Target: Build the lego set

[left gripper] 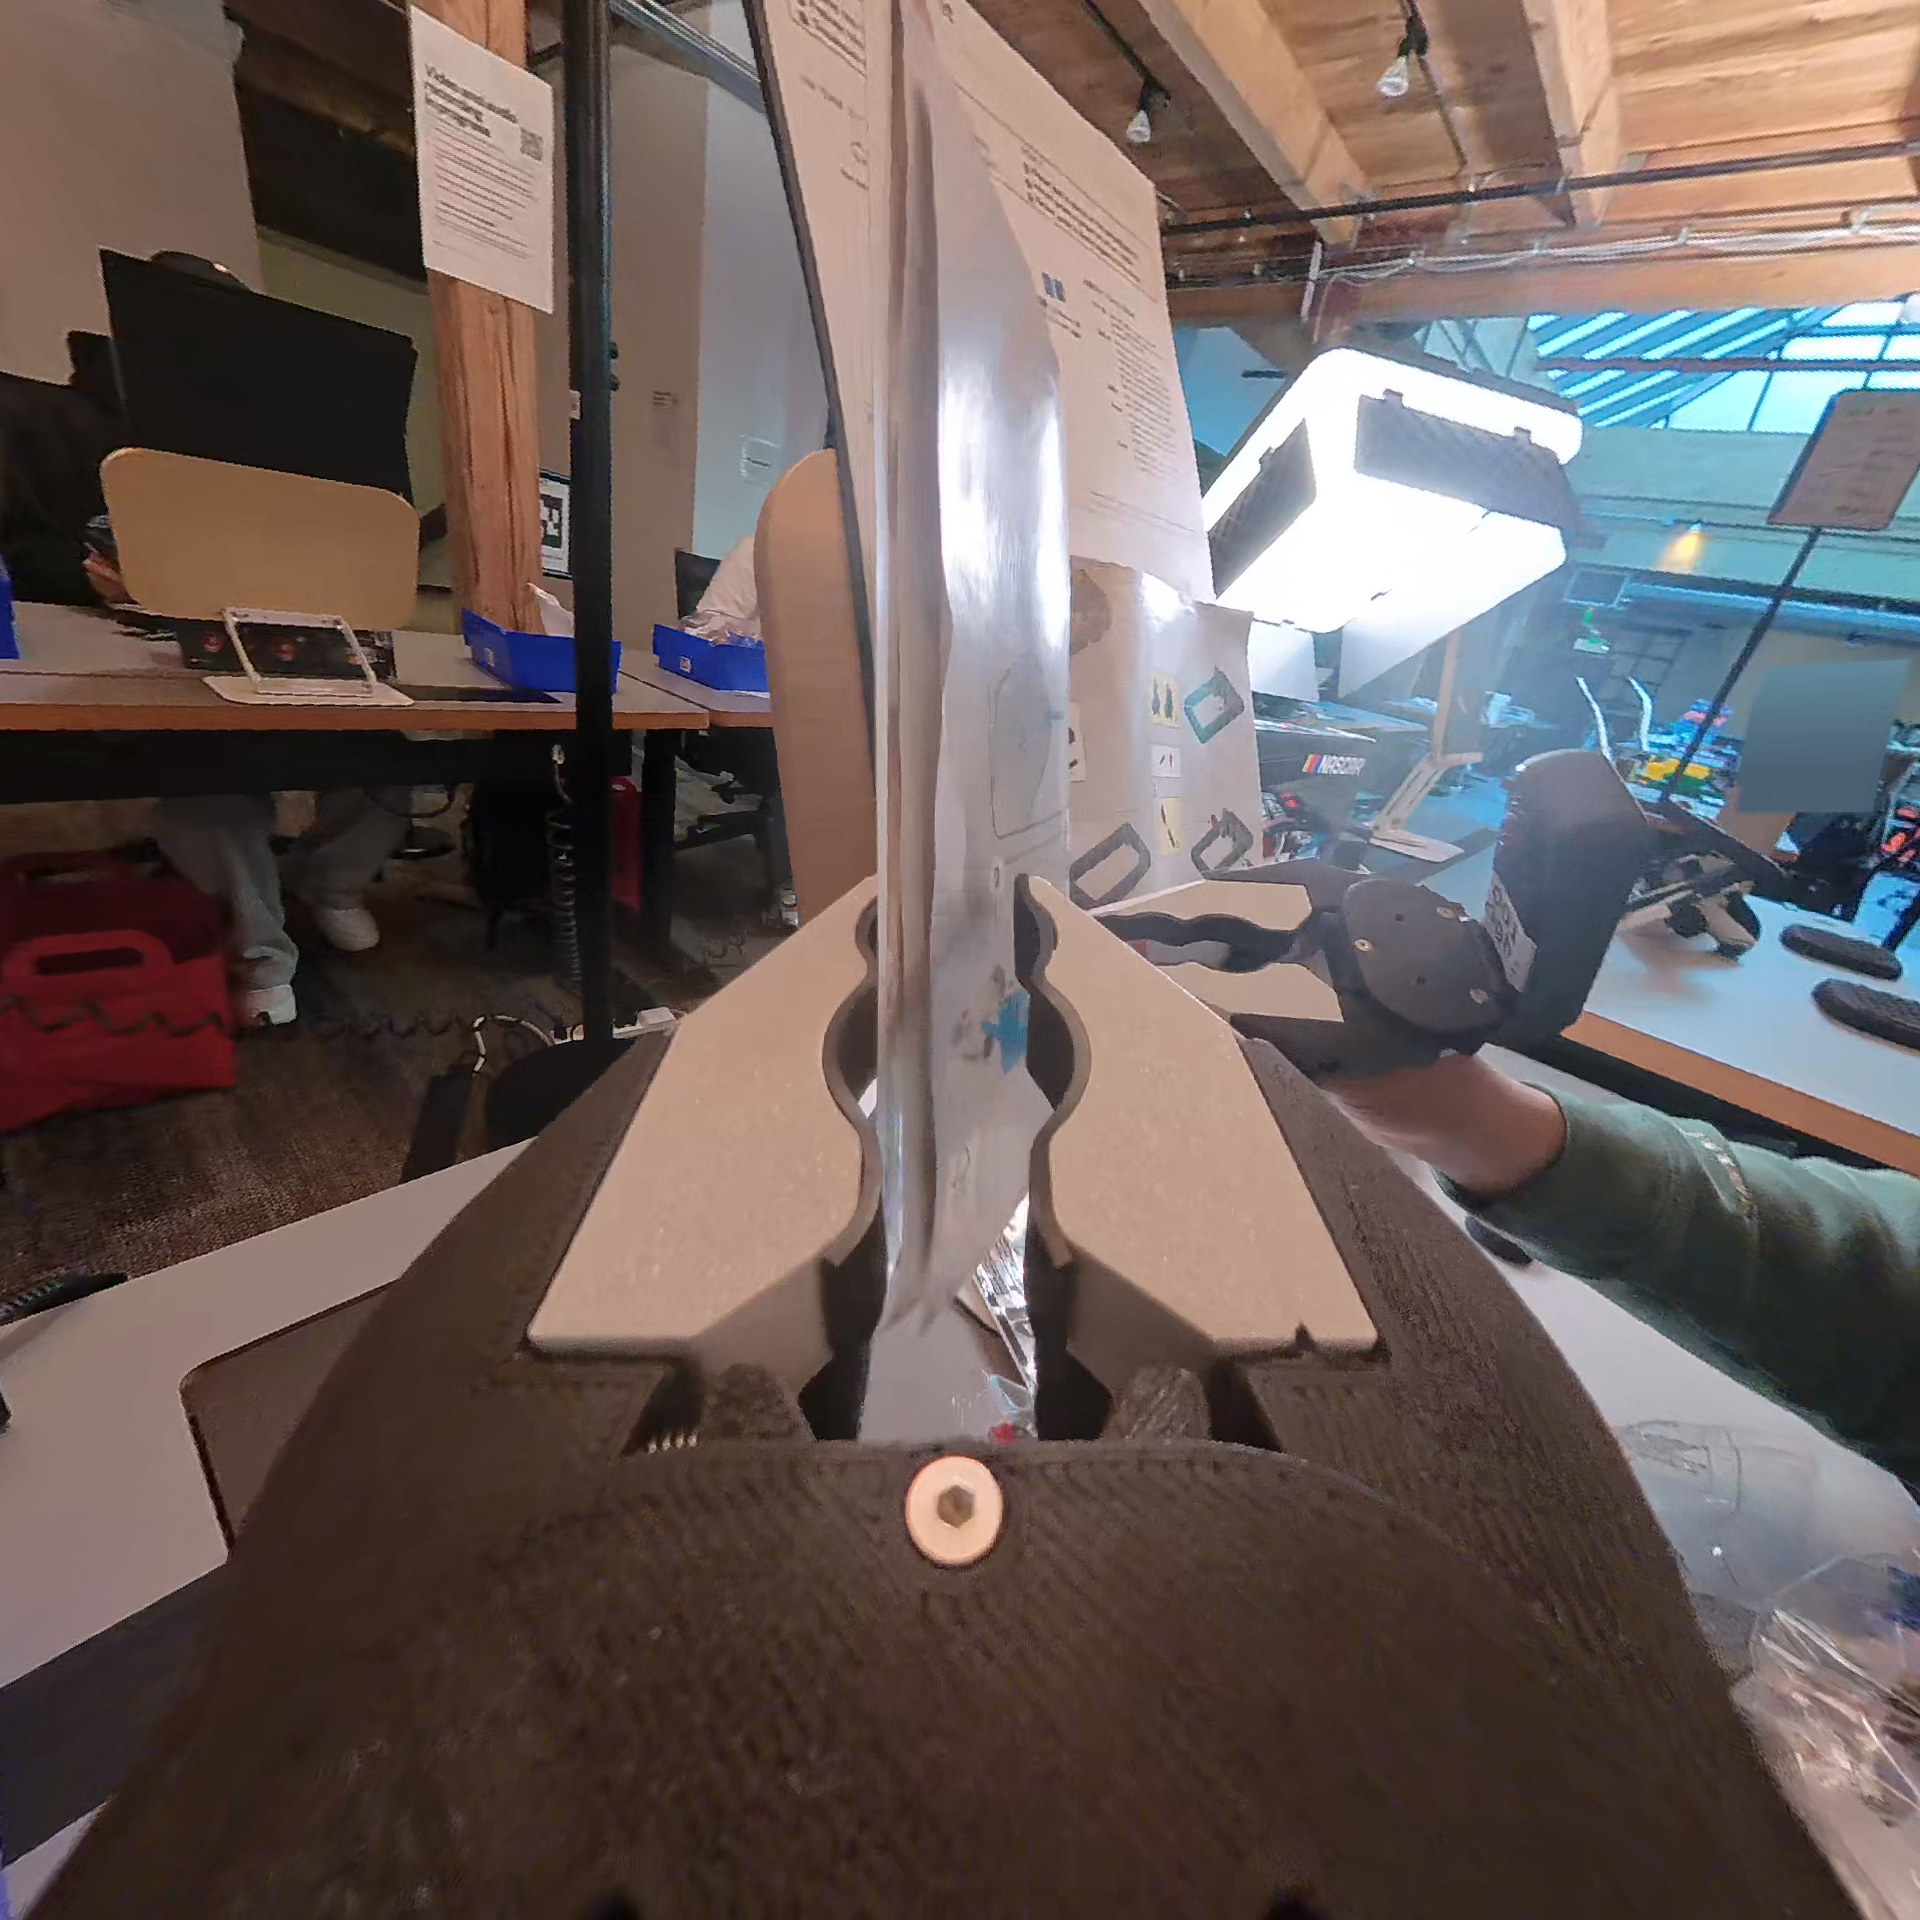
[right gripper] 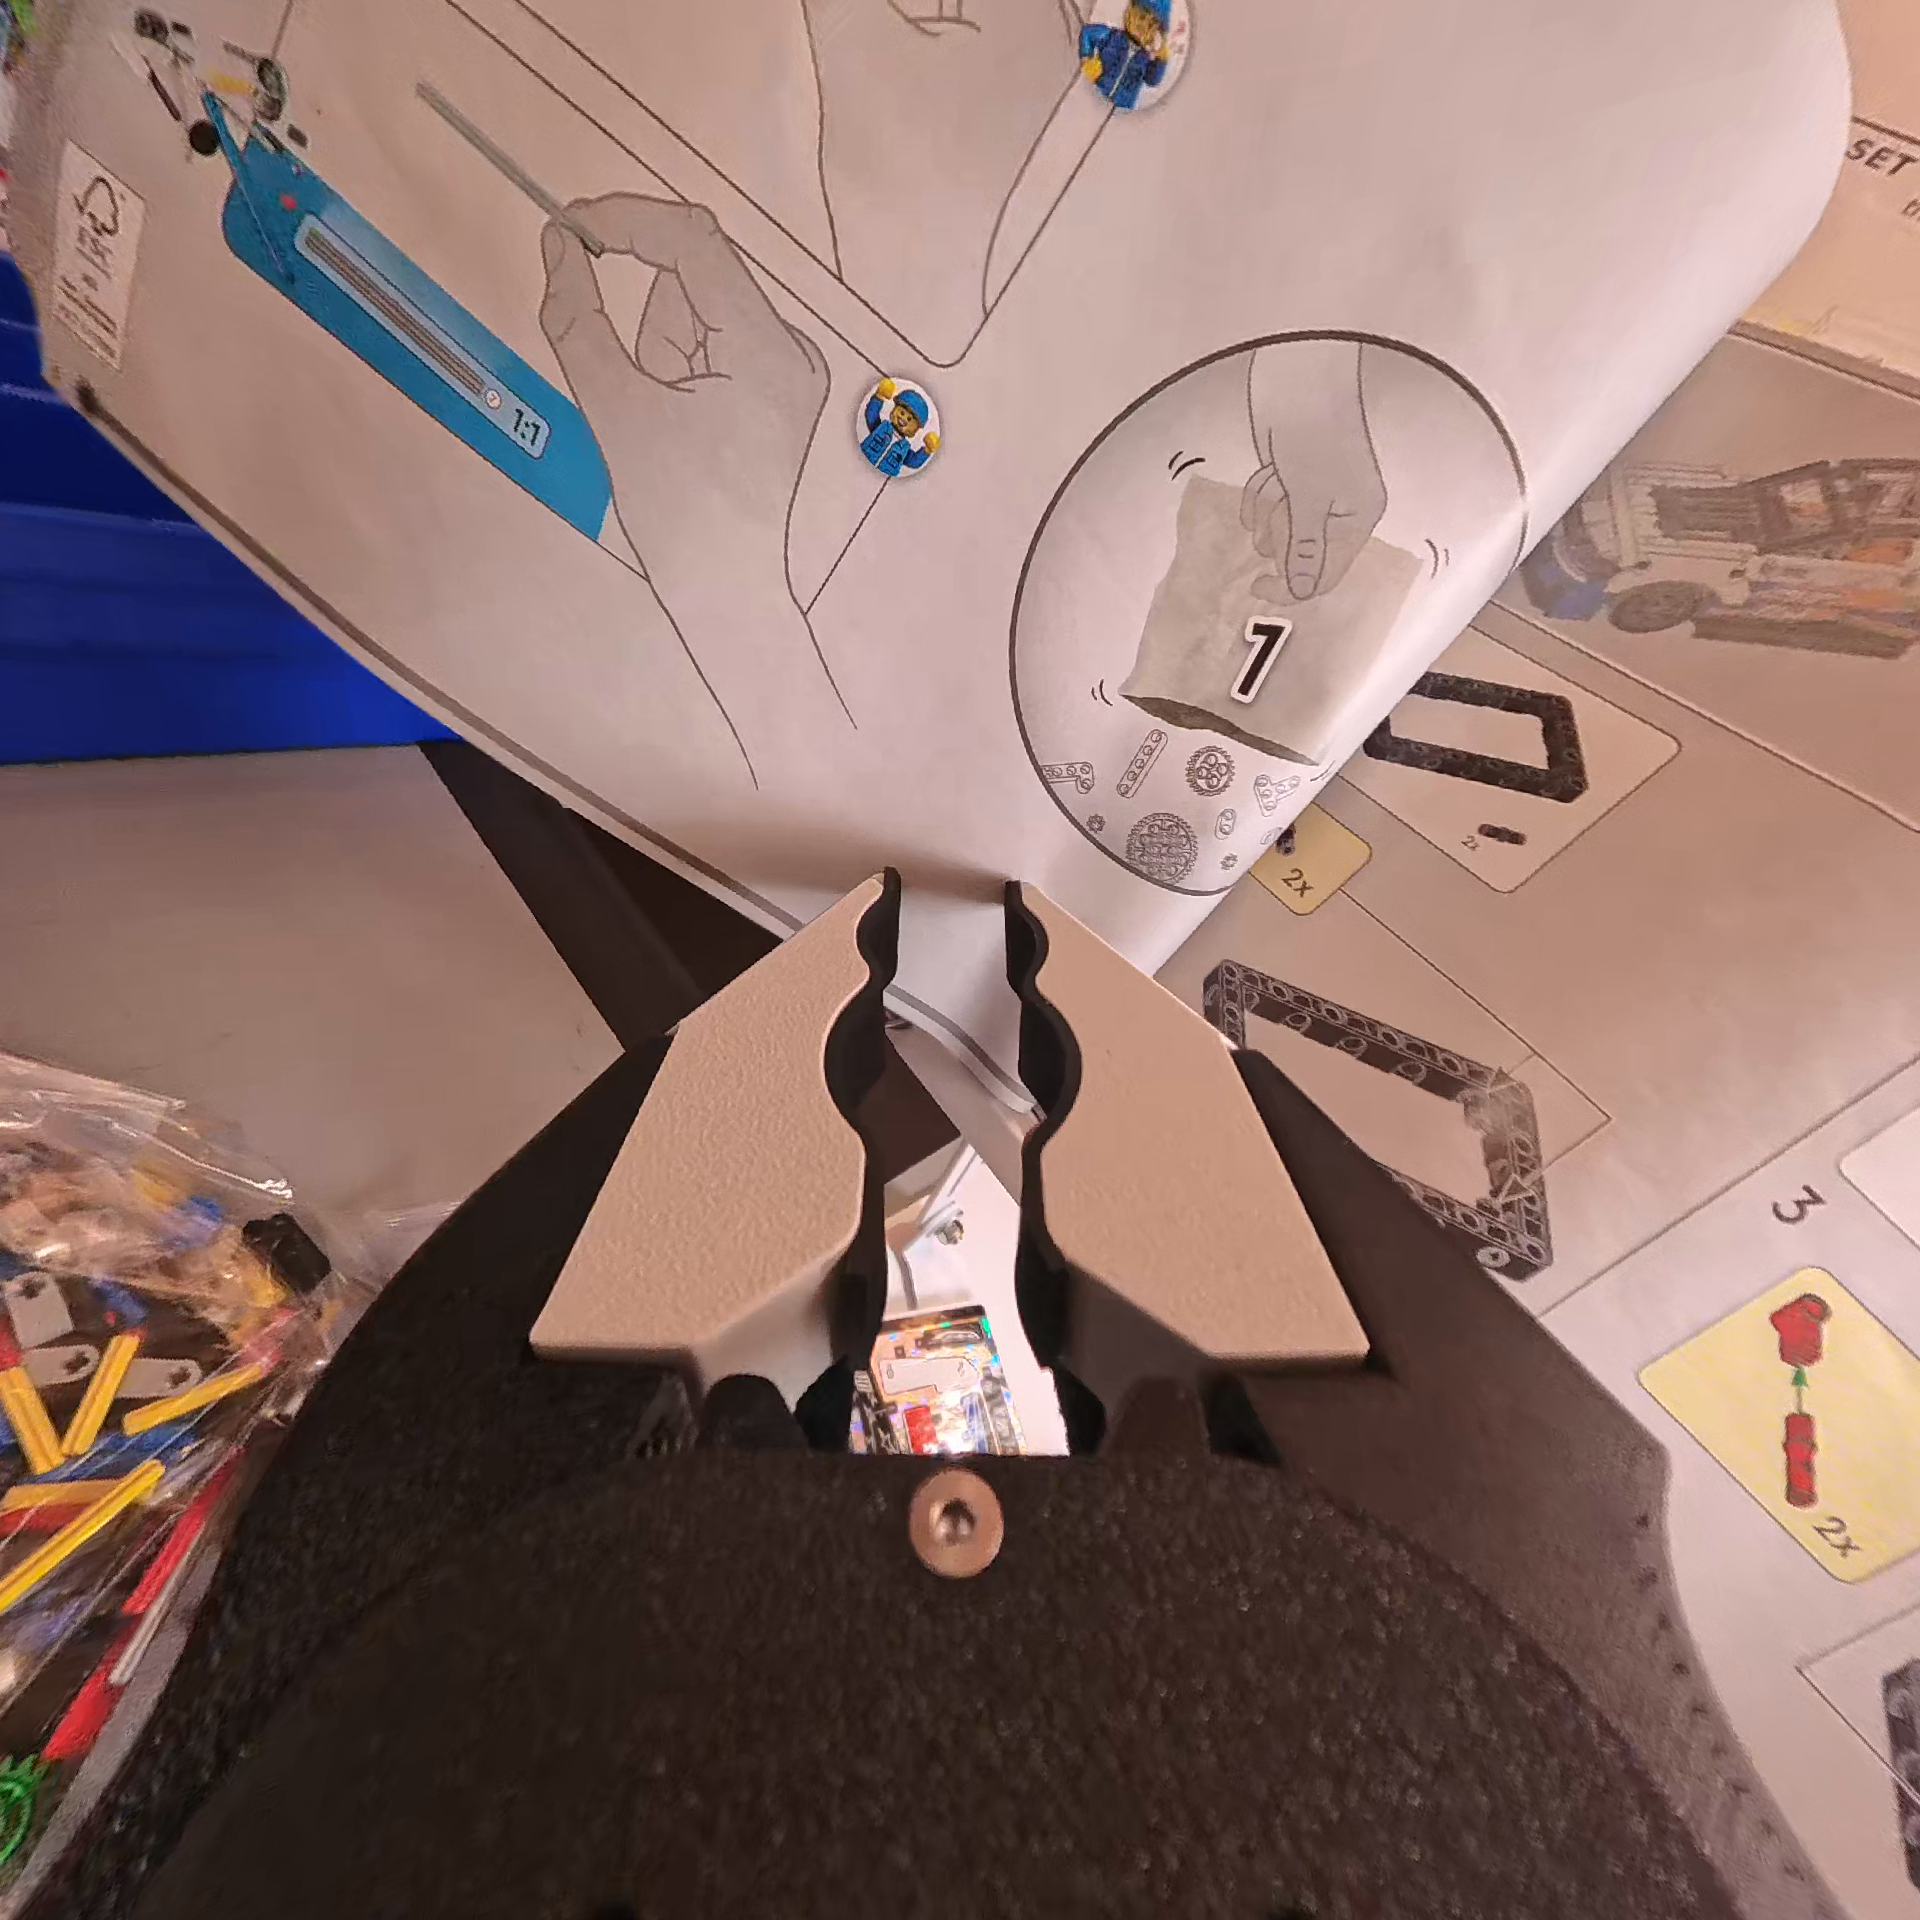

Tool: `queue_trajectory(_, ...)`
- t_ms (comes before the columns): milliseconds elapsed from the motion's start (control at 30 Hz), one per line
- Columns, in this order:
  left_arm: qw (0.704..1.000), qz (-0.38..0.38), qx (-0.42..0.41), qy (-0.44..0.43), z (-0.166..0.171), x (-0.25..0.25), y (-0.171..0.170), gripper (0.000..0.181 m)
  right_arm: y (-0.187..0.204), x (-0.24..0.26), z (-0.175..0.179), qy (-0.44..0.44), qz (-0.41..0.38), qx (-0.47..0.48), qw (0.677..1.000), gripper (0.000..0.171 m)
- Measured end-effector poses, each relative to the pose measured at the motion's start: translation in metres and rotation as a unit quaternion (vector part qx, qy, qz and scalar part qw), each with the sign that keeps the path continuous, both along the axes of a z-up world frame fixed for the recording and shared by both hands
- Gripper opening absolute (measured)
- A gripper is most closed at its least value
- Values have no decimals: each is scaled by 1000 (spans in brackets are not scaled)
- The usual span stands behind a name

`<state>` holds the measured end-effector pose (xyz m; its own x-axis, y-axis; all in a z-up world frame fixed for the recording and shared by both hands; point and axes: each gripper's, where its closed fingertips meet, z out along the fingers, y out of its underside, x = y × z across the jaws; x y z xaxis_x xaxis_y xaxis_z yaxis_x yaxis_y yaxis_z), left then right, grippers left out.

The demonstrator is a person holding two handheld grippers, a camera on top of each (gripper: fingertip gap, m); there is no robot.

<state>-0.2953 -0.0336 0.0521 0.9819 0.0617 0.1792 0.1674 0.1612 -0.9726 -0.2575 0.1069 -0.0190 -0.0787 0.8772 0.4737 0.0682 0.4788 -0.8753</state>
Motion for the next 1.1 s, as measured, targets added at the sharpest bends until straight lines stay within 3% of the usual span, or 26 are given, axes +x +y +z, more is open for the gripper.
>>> queue_trajectory(200,999,7,-31,37,-8,2,2,18,-5,-7,2,0,1,-30,1000,17)
queue_trajectory(433,994,51,-65,74,-18,-7,6,0,-8,-15,2,-2,4,-63,998,16)
queue_trajectory(633,994,62,-66,62,-22,-15,7,0,-8,-3,5,7,13,-76,997,17)
queue_trajectory(833,995,64,-62,46,-26,-19,10,0,21,22,15,53,-16,-116,992,18)
queue_trajectory(933,995,64,-61,43,-27,-20,11,0,34,17,3,34,-31,-139,989,18)
queue_trajectory(1100,996,61,-58,37,-27,-21,10,0,24,2,-3,22,-26,-107,994,17)
